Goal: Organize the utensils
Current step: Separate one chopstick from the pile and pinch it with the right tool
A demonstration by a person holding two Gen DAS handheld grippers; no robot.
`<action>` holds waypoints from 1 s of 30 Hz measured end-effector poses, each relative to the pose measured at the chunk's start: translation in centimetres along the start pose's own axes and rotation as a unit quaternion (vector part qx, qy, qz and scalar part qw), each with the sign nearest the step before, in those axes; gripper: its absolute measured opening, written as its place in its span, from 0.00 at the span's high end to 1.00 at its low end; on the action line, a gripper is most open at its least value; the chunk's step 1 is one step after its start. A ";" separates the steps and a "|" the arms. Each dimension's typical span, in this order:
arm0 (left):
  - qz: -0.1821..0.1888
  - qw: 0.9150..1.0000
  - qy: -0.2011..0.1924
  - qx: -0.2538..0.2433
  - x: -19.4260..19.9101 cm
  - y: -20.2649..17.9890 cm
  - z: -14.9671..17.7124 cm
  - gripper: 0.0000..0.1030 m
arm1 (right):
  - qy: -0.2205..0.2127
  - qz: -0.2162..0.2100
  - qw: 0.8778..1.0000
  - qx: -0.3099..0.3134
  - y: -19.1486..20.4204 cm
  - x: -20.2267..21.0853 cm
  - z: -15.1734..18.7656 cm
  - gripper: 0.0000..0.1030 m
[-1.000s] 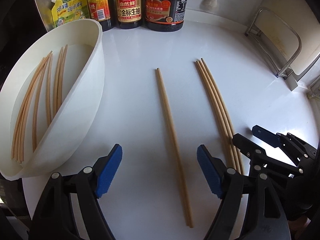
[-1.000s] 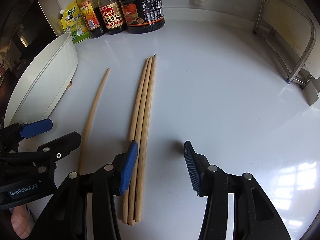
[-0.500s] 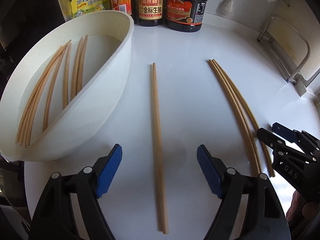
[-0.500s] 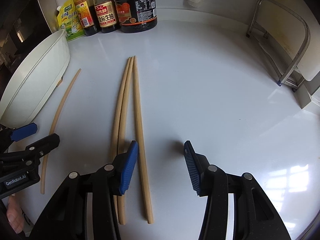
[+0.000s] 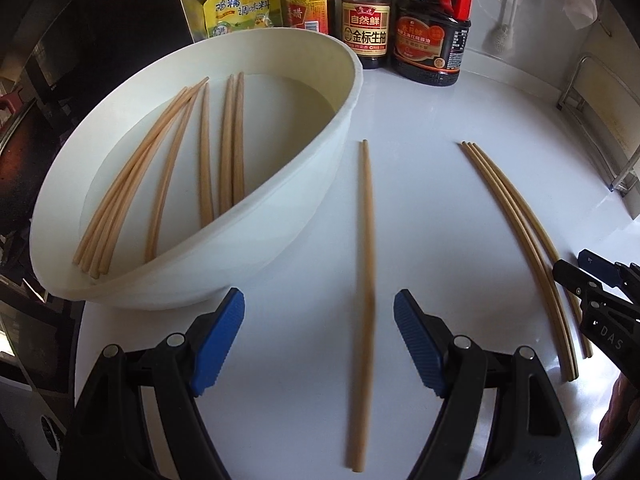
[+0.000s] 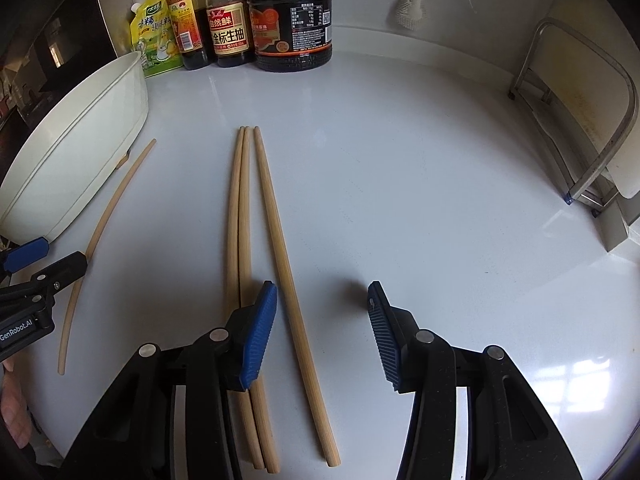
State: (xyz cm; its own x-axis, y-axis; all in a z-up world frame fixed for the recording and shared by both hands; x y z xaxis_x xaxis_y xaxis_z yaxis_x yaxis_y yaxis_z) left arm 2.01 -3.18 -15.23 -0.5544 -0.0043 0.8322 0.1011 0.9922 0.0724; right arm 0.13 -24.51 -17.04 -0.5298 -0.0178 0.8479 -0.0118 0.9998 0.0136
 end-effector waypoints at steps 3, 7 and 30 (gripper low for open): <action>-0.003 1.000 0.005 0.002 -0.2 0.5 0.2 0.26 | -0.001 -0.002 1.000 0.003 0.1 0.0 0.0 0.57; -0.001 1.000 0.014 0.000 -0.7 0.5 0.4 0.26 | -0.002 -0.002 1.000 0.004 0.2 -0.1 0.0 0.58; 0.021 0.999 0.014 -0.023 -1.3 -2.1 0.0 0.42 | -0.010 -0.005 1.000 0.013 0.2 -0.3 0.3 0.63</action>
Point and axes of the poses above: each gripper's, at about its wrist camera, not at the fingertips, and x roughly against the way its jaws point, y to its left, z to its underside, the point moved 1 cm from there along -x, roughly the way its jaws point, and after that the axes turned 4 degrees about -y, right-handed, at the moved point
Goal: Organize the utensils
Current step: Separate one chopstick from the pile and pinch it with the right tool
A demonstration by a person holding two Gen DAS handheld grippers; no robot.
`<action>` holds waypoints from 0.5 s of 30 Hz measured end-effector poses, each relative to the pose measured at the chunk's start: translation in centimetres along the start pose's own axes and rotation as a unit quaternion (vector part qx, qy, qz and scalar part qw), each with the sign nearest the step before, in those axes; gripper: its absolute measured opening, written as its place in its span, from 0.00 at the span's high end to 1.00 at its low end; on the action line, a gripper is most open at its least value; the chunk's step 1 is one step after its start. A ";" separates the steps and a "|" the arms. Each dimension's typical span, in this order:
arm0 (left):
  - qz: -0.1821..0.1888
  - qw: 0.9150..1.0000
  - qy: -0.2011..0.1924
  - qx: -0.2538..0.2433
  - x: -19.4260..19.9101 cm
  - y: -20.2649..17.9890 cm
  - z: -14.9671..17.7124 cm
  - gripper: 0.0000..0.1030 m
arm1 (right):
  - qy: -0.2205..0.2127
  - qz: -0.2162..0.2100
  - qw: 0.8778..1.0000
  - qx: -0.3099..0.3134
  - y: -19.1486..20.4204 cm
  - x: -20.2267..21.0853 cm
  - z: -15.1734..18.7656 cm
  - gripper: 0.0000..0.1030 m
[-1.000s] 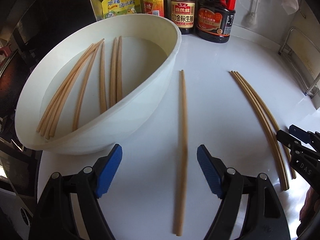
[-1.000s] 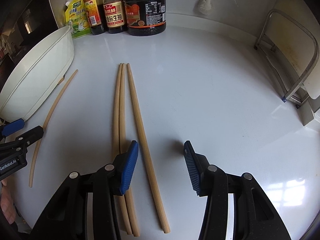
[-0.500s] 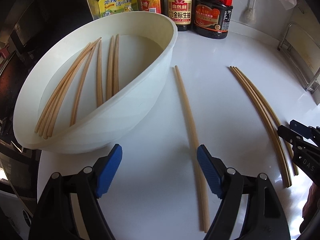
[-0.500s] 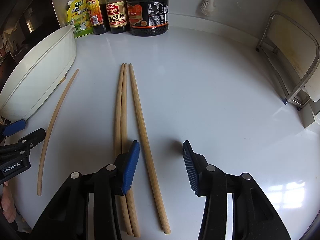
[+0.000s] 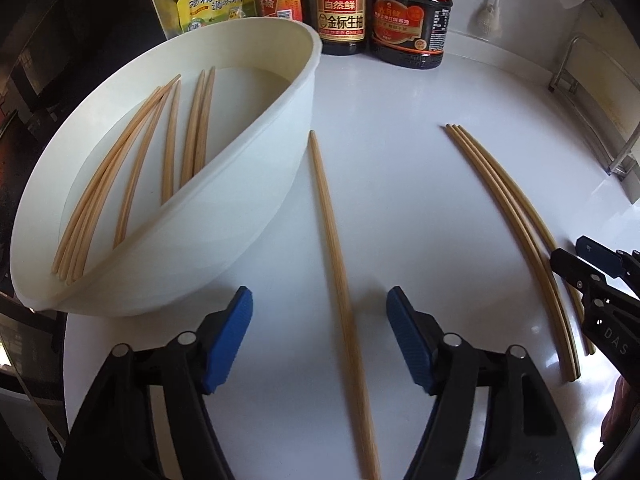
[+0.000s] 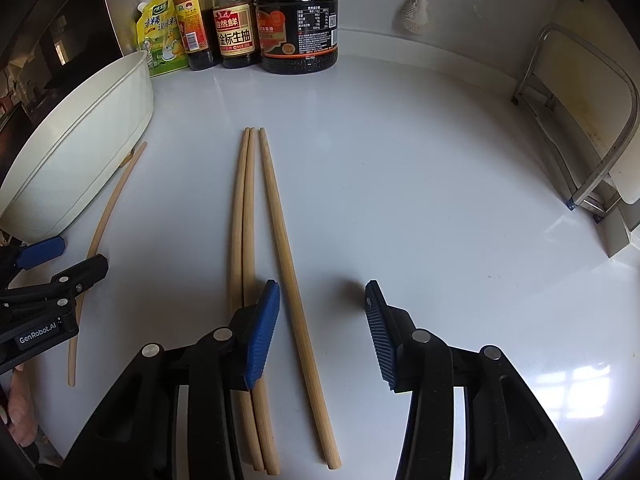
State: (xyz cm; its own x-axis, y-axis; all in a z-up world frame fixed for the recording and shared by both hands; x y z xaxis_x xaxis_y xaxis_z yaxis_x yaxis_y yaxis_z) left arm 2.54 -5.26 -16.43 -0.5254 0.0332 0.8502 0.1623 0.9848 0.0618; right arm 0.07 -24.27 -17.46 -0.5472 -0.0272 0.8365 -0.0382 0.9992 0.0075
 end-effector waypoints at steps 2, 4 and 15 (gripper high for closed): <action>0.011 1.000 0.001 -0.009 0.2 -0.5 -0.1 0.59 | -0.001 0.001 1.000 0.007 0.1 0.0 -0.1 0.76; 0.019 1.000 0.006 -0.014 0.3 -0.8 -0.2 0.77 | 0.004 0.005 1.000 0.021 0.5 0.0 -0.3 0.93; 0.061 0.997 0.019 -0.042 0.9 -2.9 -0.6 0.93 | 0.012 -0.025 0.997 -0.072 -2.1 1.5 0.2 0.94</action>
Point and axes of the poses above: each gripper's, at about its wrist camera, not at the fingertips, and x roughly against the way its jaws point, y to its left, z to its underside, the point moved 1 cm from there along -x, roughly the way its jaws point, and after that the axes turned 4 degrees about -y, right-handed, at the moved point
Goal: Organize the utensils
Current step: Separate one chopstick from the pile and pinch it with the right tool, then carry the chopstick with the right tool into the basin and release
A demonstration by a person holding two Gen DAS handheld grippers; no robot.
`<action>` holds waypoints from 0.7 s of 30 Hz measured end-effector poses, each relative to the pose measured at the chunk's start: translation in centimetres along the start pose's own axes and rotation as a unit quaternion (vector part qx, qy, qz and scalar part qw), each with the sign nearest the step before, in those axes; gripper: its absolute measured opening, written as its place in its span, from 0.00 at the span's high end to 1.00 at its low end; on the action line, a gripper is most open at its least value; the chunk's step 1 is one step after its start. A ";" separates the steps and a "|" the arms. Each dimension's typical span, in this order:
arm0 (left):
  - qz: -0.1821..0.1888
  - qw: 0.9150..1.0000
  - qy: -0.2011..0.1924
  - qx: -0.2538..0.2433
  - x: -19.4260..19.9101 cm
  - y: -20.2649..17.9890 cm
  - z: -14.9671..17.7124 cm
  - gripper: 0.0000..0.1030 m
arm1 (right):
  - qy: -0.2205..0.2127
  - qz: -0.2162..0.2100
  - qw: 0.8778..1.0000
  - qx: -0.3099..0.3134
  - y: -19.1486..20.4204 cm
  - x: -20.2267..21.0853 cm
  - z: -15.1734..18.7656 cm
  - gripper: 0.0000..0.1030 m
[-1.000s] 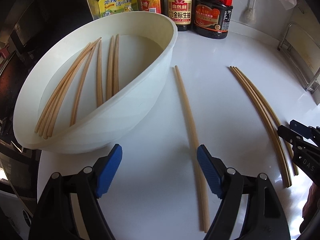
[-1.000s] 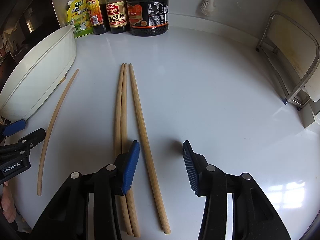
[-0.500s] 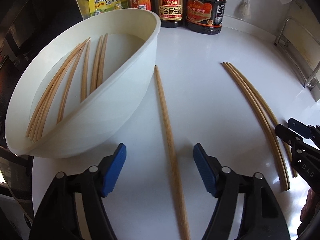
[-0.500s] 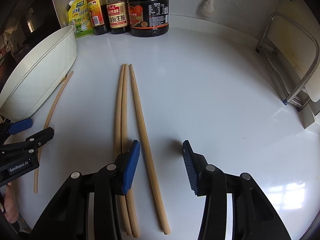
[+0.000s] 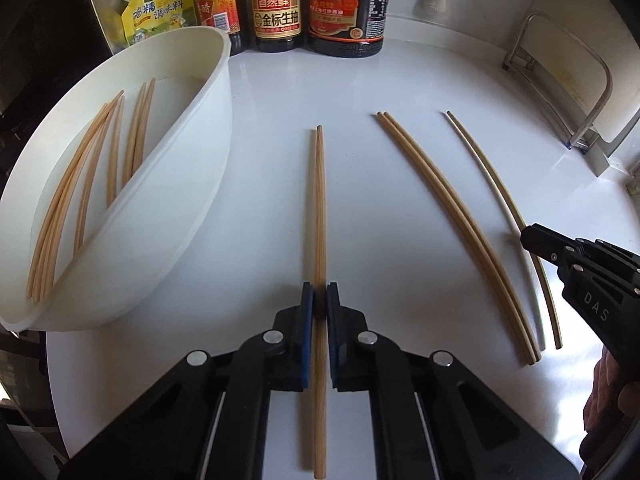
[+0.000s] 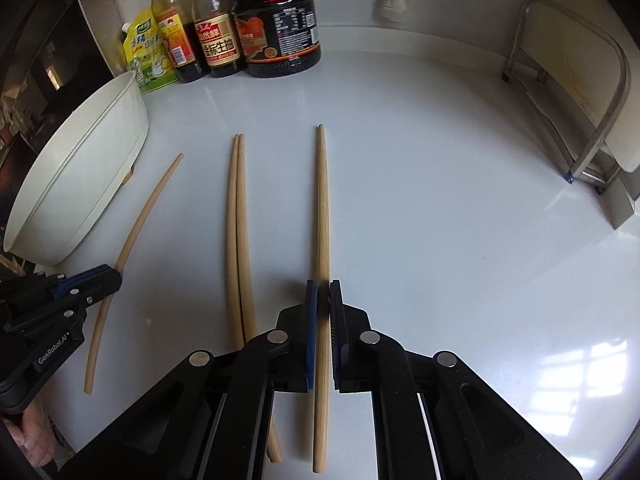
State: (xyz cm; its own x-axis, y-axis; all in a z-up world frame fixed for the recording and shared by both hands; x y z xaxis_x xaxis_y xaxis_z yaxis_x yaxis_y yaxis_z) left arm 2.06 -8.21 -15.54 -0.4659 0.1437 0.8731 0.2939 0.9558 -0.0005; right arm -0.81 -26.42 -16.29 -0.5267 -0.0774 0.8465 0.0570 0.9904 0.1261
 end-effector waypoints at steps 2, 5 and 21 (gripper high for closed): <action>0.005 1.000 -0.008 -0.004 0.6 -0.3 -0.3 0.93 | -0.001 -0.003 1.000 -0.016 -0.5 0.7 0.1 0.94; 0.017 1.000 -0.021 -0.012 1.9 -0.8 -1.4 0.93 | -0.007 -0.006 0.999 -0.031 -0.7 2.0 0.0 0.94; -0.009 0.988 -0.150 0.024 11.7 7.2 -8.6 0.93 | -0.086 -0.074 0.994 -0.005 8.9 8.0 -7.9 0.94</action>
Point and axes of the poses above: each gripper's, at about its wrist camera, not at the fingertips, and x roughly against the way its jaws point, y to its left, z to its underside, the point moved 1 cm from there along -x, roughly the way its jaws point, and after that the axes turned 4 degrees about -y, right-handed, at the moved point
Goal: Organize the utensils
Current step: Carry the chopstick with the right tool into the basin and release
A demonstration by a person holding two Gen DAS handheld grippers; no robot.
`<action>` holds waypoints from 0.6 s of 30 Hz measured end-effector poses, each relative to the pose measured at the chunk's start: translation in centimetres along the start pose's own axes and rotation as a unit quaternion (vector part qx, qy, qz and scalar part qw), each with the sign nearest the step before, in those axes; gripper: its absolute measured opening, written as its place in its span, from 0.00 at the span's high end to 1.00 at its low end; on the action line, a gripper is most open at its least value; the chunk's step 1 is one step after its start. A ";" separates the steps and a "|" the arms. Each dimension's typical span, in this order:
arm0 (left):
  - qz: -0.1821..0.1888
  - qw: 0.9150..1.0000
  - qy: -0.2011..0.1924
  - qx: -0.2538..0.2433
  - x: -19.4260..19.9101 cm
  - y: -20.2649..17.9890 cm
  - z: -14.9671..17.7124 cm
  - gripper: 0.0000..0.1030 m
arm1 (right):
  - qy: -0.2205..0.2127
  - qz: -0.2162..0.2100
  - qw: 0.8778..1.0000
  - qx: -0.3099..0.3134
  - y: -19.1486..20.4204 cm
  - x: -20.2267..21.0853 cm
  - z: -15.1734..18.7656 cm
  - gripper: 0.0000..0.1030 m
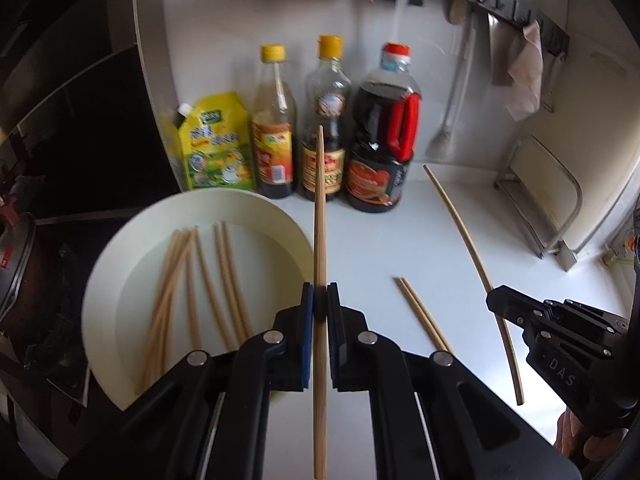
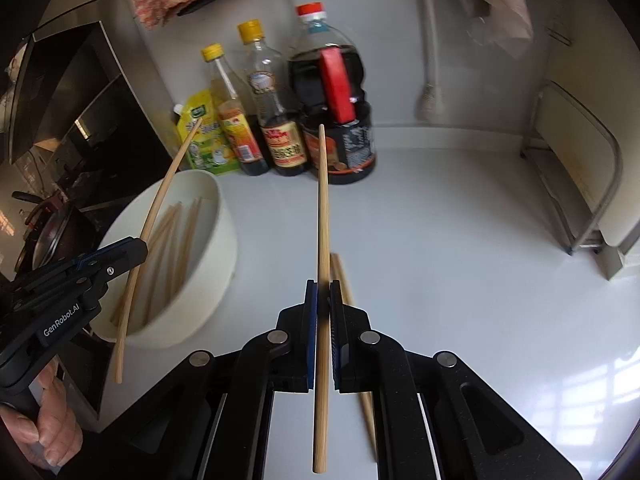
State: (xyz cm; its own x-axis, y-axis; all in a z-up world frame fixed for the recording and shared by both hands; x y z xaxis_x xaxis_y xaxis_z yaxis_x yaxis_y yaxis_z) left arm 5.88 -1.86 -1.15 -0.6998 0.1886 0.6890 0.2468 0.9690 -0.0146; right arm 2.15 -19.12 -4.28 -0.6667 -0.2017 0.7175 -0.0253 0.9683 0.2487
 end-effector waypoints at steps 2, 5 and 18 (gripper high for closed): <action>-0.017 1.000 -0.004 0.006 0.1 2.4 -0.5 0.93 | 0.004 -0.021 1.000 0.006 2.4 -1.3 -1.0 0.94; -0.044 0.999 0.007 0.022 -0.7 6.1 -0.9 0.93 | 0.012 -0.043 0.999 0.022 5.9 -3.4 -2.1 0.94; -0.070 0.992 0.099 0.022 -7.3 15.0 1.0 0.93 | 0.093 -0.054 0.992 0.061 16.2 -12.9 -2.9 0.94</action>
State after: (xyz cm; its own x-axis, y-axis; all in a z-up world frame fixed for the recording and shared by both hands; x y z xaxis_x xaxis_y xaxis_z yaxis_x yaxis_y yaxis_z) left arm 14.07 11.47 -7.13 -0.5792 0.0207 0.8150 0.1235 0.9904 0.0627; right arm 12.52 -1.23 -7.63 -0.5066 -0.3178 0.8015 -0.1871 0.9480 0.2576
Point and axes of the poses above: each gripper's, at about its wrist camera, not at the fingertips, and x roughly against the way its jaws point, y to its left, z to its underside, the point moved 1 cm from there along -x, roughly the way its jaws point, and after that the axes turned 4 degrees about -y, right-handed, at the moved point
